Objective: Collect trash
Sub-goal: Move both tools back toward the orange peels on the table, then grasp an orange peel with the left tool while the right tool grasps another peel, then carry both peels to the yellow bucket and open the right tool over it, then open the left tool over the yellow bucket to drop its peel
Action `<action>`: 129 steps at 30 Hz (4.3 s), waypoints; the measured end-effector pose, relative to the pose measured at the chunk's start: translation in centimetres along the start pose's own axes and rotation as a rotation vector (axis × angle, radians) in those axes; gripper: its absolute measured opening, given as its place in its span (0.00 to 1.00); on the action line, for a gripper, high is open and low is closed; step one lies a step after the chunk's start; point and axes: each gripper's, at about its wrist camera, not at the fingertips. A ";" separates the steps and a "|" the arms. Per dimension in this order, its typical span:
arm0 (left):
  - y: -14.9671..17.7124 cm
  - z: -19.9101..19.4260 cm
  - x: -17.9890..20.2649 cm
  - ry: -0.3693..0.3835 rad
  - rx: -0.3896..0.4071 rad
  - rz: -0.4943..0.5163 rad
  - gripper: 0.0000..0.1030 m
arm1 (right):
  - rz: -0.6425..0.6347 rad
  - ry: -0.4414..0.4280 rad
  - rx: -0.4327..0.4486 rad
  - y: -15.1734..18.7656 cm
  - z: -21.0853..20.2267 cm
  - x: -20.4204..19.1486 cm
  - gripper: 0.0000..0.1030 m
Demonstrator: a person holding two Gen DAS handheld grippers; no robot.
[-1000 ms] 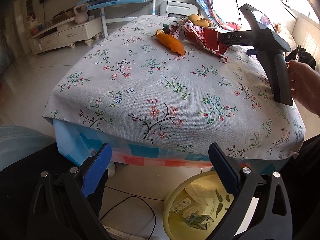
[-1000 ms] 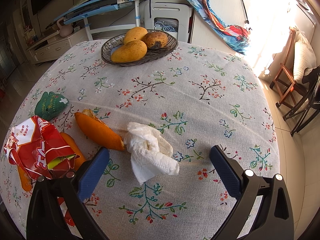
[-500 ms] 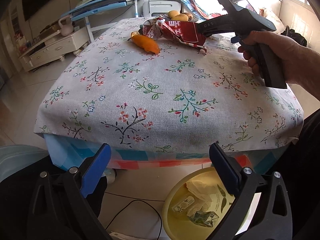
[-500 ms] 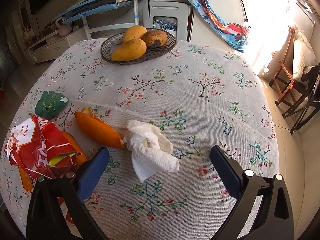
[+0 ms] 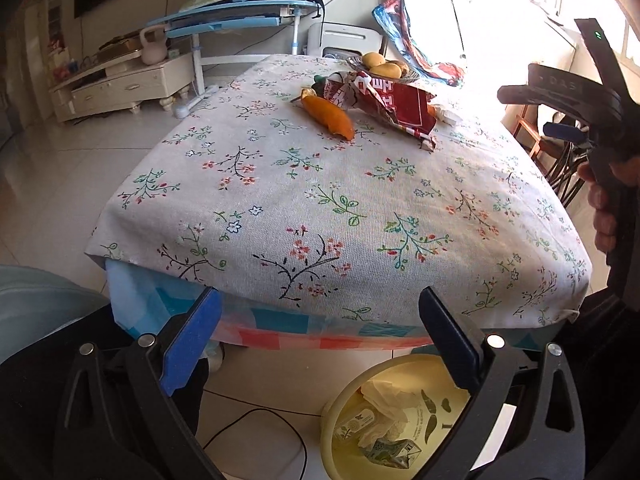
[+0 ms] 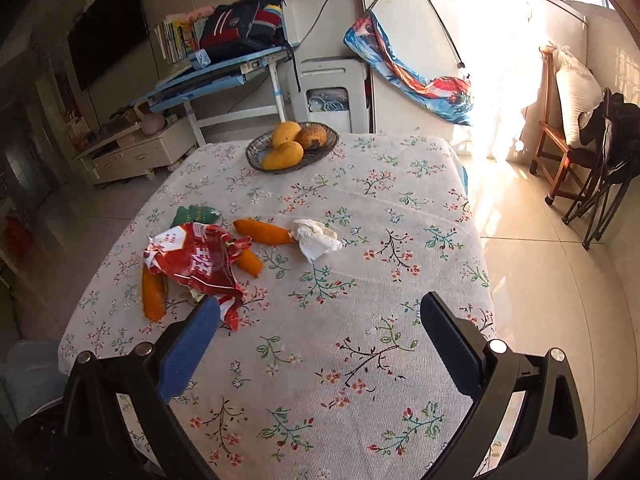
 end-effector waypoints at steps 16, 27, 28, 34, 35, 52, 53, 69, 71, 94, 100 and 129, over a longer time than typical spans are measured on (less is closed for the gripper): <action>-11.1 5.8 -0.1 -0.020 0.001 0.076 0.93 | -0.061 -0.113 0.012 0.6 0.2 -0.9 0.93; -15.5 13.4 -1.5 -0.033 -0.077 0.081 0.71 | -0.117 -0.066 -0.021 -0.8 2.7 -2.2 0.91; -15.6 13.9 -1.8 -0.025 -0.088 0.069 0.66 | -0.123 -0.051 -0.032 -0.9 3.2 -2.2 0.88; -15.8 13.9 -2.3 0.014 -0.089 0.061 0.29 | -0.173 -0.027 -0.062 -3.5 6.8 -2.7 0.72; -15.8 13.7 -2.5 0.026 -0.093 0.056 0.23 | -0.203 -0.029 -0.039 -4.1 7.0 -3.3 0.70; -14.9 11.5 -4.0 0.059 -0.137 0.044 0.22 | -0.587 -0.107 -0.115 -4.0 13.2 -10.5 0.43; -14.8 11.4 -4.0 0.062 -0.137 0.044 0.22 | -0.587 -0.104 -0.112 -3.8 13.2 -10.6 0.39; -15.1 7.5 -4.4 0.101 0.010 0.041 0.21 | -0.140 -0.337 -0.006 -7.1 6.1 -6.2 0.18; -14.9 6.9 -3.6 0.098 0.032 0.067 0.21 | -0.114 -0.375 0.000 -6.7 4.5 -5.9 0.18; -4.4 -0.9 0.0 0.192 0.058 0.107 0.21 | -0.046 -0.468 -0.209 10.2 -4.7 -4.4 0.18; -2.2 -2.0 0.4 0.198 0.043 0.105 0.21 | -0.050 -0.449 -0.274 13.6 -5.8 -4.1 0.18; 6.3 -0.9 5.8 0.259 -0.231 0.188 0.33 | -0.025 -0.246 -0.284 18.3 -7.6 -1.4 0.55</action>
Point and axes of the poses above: each gripper's, at about its wrist camera, not at the fingertips, and z roughly the way its jaws point, x to its right, y to its underside, and after that the axes turned 15 degrees about y, right-handed
